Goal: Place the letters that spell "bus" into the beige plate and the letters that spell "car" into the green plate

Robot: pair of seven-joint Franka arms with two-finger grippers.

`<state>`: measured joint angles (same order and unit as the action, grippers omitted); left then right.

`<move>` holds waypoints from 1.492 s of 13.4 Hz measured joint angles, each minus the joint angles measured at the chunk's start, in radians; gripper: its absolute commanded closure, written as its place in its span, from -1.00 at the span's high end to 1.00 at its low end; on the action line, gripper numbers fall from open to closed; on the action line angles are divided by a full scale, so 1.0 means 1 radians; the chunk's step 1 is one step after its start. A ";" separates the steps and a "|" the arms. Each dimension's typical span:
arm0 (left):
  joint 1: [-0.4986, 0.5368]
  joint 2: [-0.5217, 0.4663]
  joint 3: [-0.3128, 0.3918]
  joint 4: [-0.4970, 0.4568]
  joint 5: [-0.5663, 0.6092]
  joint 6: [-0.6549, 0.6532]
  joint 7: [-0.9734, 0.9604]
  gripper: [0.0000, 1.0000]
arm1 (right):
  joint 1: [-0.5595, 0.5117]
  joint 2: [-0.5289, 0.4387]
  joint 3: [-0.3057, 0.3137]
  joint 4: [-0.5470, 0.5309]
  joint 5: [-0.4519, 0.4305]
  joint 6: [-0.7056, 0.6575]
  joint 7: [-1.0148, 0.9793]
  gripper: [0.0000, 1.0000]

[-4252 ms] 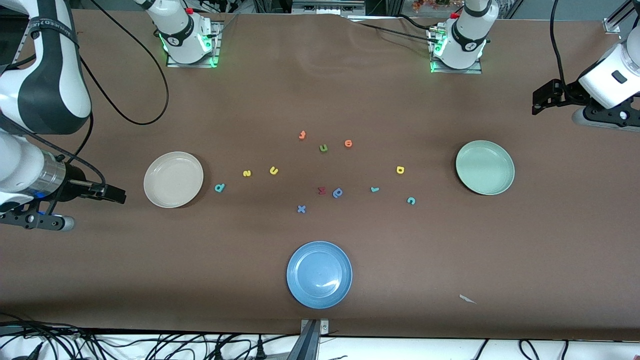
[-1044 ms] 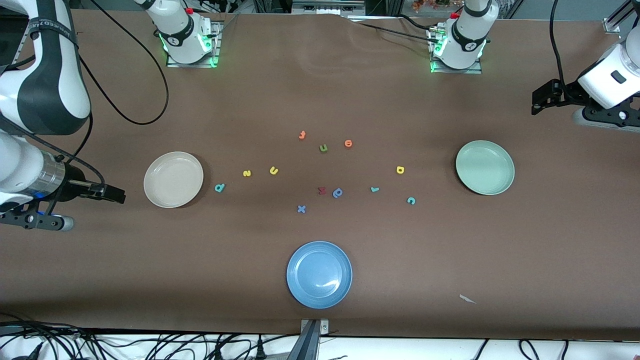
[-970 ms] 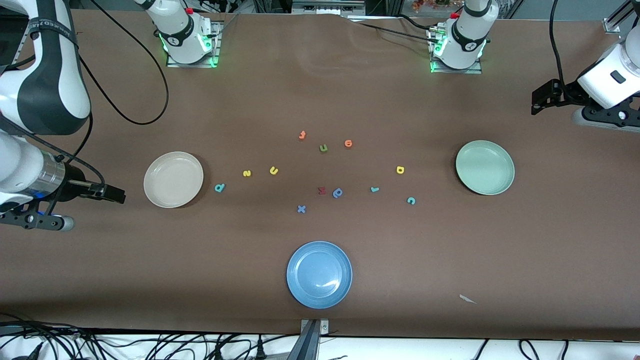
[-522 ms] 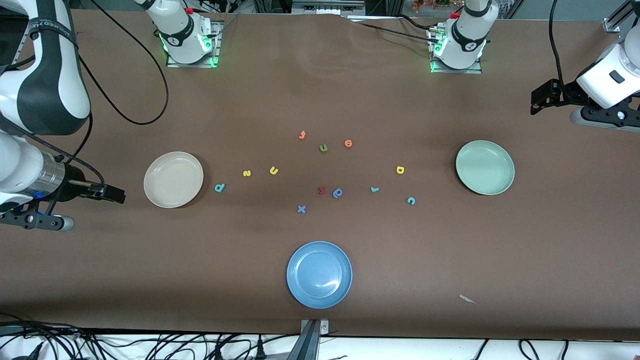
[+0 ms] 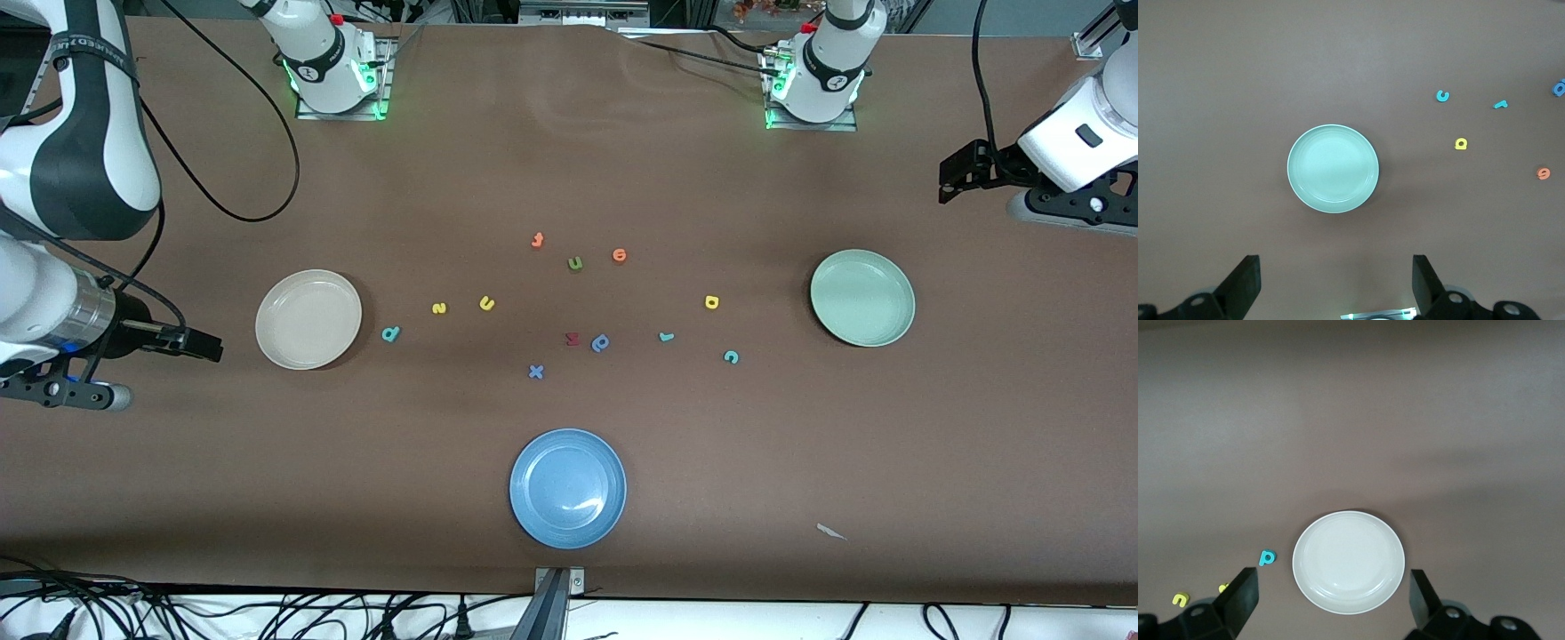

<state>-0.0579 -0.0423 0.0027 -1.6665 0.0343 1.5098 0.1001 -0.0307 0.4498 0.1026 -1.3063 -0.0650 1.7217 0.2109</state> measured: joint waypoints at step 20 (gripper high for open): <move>0.004 0.000 0.006 0.000 0.000 -0.009 0.000 1.00 | 0.202 0.047 0.011 -0.037 0.009 0.005 0.314 0.99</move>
<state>-0.0539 -0.0419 0.0089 -1.6665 0.0343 1.5007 0.1000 0.1712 0.4968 0.1135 -1.3438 -0.0560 1.7264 0.5250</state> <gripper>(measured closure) 0.000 0.000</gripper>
